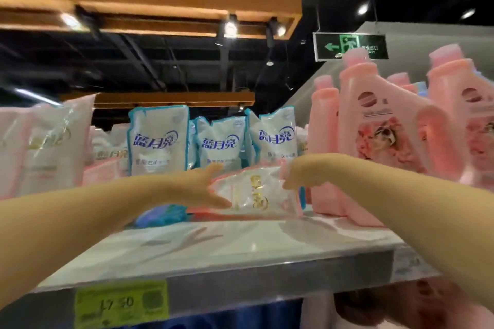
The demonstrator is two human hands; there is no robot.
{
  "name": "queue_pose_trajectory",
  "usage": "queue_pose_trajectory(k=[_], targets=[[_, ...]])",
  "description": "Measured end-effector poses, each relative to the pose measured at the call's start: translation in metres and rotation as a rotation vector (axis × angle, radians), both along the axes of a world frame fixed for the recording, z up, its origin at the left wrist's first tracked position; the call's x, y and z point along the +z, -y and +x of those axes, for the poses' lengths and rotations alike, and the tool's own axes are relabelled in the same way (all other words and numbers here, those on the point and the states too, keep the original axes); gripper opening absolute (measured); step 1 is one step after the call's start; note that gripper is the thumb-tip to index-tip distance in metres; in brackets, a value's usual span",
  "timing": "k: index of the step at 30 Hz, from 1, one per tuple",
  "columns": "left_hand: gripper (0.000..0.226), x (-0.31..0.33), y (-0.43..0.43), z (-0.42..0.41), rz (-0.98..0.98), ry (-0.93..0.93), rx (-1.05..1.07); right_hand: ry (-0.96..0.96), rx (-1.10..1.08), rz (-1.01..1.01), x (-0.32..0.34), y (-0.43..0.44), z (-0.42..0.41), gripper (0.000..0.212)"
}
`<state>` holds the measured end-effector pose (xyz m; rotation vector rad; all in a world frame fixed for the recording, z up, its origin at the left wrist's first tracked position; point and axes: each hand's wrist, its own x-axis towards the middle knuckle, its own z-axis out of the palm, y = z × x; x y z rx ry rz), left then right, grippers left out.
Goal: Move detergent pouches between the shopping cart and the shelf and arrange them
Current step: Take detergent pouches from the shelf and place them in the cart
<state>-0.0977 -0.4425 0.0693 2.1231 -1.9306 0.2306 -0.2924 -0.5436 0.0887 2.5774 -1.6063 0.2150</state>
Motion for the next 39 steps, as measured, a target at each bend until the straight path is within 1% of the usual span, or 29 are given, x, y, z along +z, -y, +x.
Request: queue_pose_trajectory(k=[3, 5, 6, 7, 8, 10, 12, 14, 16, 18, 20, 21, 22, 24, 25, 26, 28, 29, 30, 32, 34, 37, 39], targets=[[0.108, -0.002, 0.025, 0.002, 0.029, -0.031, 0.016, 0.110, -0.002, 0.092, 0.002, 0.027, 0.011, 0.040], [0.112, -0.004, 0.035, -0.004, 0.038, -0.037, 0.011, 0.187, -0.006, 0.164, 0.000, 0.027, 0.015, 0.028], [0.112, -0.004, 0.039, -0.008, 0.034, -0.044, 0.006, 0.179, 0.008, 0.156, -0.001, 0.024, 0.014, 0.022], [0.113, -0.004, 0.041, -0.013, 0.026, -0.050, -0.009, 0.175, 0.030, 0.117, 0.000, 0.021, 0.014, 0.020], [0.114, -0.003, 0.043, -0.018, 0.010, -0.057, -0.034, 0.172, 0.070, 0.031, 0.002, 0.018, 0.013, 0.020], [0.118, -0.004, 0.045, -0.025, -0.027, -0.058, -0.076, 0.200, 0.129, -0.164, 0.008, 0.009, 0.010, 0.009], [0.126, -0.003, 0.048, -0.029, -0.079, -0.068, -0.080, 0.234, 0.128, -0.420, 0.017, -0.004, 0.010, 0.023], [0.137, 0.000, 0.045, -0.033, -0.208, -0.104, -0.082, 0.385, 0.202, -0.589, 0.031, -0.024, 0.009, 0.023], [0.139, 0.008, 0.035, -0.034, -0.376, -0.196, -0.116, 0.530, 0.290, -0.710, 0.046, -0.050, 0.006, 0.018], [0.133, 0.014, 0.014, -0.040, -0.461, -0.307, -0.122, 0.597, 0.314, -0.802, 0.059, -0.074, 0.000, 0.012], [0.130, 0.020, -0.007, -0.045, -0.481, -0.361, -0.077, 0.665, 0.315, -0.824, 0.067, -0.099, -0.010, 0.008], [0.129, 0.022, -0.016, -0.047, -0.478, -0.415, -0.110, 0.725, 0.313, -0.819, 0.071, -0.113, -0.017, 0.008], [0.127, 0.023, -0.029, -0.053, -0.457, -0.481, -0.186, 0.784, 0.304, -0.821, 0.074, -0.128, -0.023, 0.009], [0.115, 0.027, -0.054, -0.067, -0.390, -0.600, -0.369, 0.871, 0.252, -0.858, 0.081, -0.158, -0.037, 0.014], [0.100, 0.027, -0.068, -0.077, -0.361, -0.629, -0.451, 0.903, 0.225, -0.881, 0.083, -0.174, -0.043, 0.015], [0.080, 0.026, -0.084, -0.089, -0.347, -0.664, -0.531, 0.937, 0.203, -0.898, 0.083, -0.190, -0.048, 0.017], [0.044, 0.017, -0.119, -0.117, -0.346, -0.798, -0.652, 0.993, 0.172, -0.929, 0.080, -0.227, -0.059, 0.018], [0.032, 0.011, -0.135, -0.130, -0.354, -0.871, -0.684, 1.001, 0.159, -0.944, 0.077, -0.246, -0.065, 0.018], [0.026, 0.003, -0.151, -0.141, -0.360, -0.935, -0.699, 1.001, 0.149, -0.954, 0.072, -0.264, -0.070, 0.017], [0.023, -0.015, -0.179, -0.160, -0.352, -1.022, -0.734, 0.973, 0.129, -0.955, 0.058, -0.300, -0.081, 0.017], [0.027, -0.033, -0.206, -0.178, -0.327, -1.101, -0.769, 0.910, 0.094, -0.929, 0.045, -0.332, -0.095, 0.018], [0.024, -0.058, -0.247, -0.210, -0.258, -1.194, -0.810, 0.776, -0.018, -0.863, 0.027, -0.378, -0.131, 0.020], [0.029, -0.074, -0.272, -0.235, -0.198, -1.222, -0.833, 0.706, -0.109, -0.840, 0.014, -0.405, -0.165, 0.020]])
